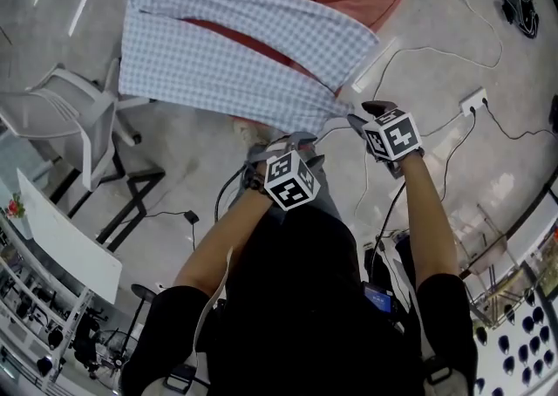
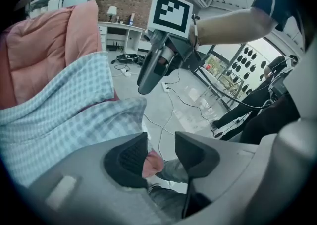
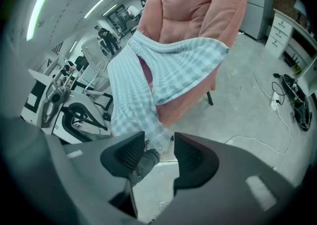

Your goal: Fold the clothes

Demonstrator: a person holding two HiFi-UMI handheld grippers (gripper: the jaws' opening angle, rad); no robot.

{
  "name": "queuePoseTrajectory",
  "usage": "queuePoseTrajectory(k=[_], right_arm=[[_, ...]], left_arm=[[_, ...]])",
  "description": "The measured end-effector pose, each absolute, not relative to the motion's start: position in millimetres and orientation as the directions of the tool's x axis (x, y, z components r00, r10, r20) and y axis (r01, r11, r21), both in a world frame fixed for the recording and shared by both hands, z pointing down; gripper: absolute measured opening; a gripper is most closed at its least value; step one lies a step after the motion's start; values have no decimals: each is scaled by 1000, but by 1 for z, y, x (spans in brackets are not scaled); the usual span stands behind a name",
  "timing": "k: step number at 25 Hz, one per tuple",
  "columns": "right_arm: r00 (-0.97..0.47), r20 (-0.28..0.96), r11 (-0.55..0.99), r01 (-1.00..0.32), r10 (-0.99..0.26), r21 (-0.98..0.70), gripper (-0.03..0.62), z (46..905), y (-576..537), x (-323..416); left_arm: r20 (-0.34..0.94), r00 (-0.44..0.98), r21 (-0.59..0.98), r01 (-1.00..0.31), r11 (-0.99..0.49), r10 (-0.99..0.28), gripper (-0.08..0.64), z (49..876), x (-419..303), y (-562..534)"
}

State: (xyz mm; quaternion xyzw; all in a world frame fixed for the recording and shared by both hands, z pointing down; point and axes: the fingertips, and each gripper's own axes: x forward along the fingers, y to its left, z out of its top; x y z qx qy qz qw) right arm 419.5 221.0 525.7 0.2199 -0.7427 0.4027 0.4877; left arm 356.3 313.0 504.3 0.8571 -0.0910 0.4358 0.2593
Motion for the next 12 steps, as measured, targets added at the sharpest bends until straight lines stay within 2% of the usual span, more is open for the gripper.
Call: queuePoseTrajectory(k=[12], right_arm=[[-484, 873, 546, -749, -65, -375, 184, 484, 186, 407]], left_arm=[[847, 529, 271, -514, -814, -52, 181, 481, 269, 254]])
